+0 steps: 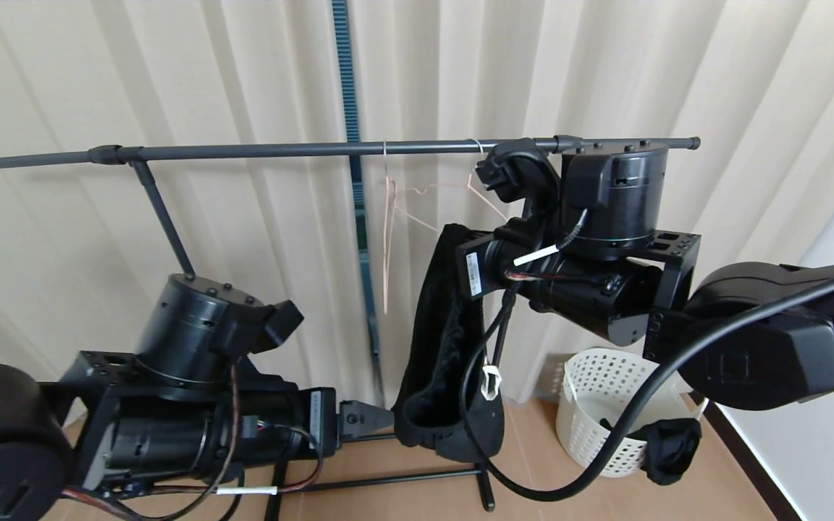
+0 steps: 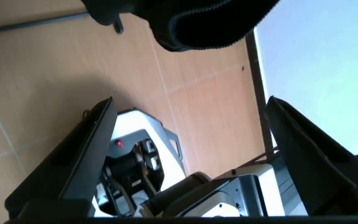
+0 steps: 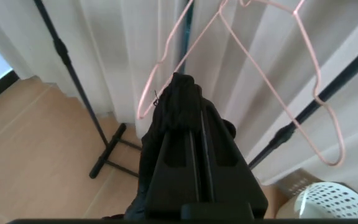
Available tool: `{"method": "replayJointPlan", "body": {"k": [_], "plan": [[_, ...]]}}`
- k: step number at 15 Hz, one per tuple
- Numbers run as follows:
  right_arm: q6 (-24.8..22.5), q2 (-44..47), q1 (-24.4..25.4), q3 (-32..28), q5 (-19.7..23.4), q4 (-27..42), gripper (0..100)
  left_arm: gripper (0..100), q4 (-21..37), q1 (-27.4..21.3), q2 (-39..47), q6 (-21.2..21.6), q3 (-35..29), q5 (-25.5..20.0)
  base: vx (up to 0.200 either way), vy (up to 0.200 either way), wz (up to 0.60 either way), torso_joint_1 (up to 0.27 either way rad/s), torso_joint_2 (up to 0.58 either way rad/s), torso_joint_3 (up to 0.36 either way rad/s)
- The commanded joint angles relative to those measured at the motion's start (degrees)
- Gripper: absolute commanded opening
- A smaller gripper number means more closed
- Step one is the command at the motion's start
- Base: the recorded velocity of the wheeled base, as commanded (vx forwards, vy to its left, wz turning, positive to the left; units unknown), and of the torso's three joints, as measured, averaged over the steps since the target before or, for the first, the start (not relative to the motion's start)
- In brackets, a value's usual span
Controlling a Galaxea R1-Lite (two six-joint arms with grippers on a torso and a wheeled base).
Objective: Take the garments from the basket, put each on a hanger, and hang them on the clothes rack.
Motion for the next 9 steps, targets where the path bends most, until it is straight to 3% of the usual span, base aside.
{"method": "replayJointPlan", "body": {"k": [1, 4, 9], "plan": [[0.6, 0.6, 1.6, -0.2, -0.3, -0.1, 0, 100, 0.0, -2.3, 7.0, -0.8, -0.4, 1.8, 0.0, 0.0, 0.0, 0.0, 0.0, 0.0], [1.7, 0.0, 3.3, 0.1, -2.1, -0.1, 0, 100, -0.2, -3.3, 8.8, -1.6, -0.4, 3.7, 0.0, 0.0, 0.0, 0.0, 0.0, 0.0], [3.3, -4.2, 5.4, 4.0, -2.0, -0.1, 0, 100, -7.8, -2.6, 15.2, -4.0, -0.5, 8.6, 0.0, 0.0, 0.0, 0.0, 0.0, 0.0]]}}
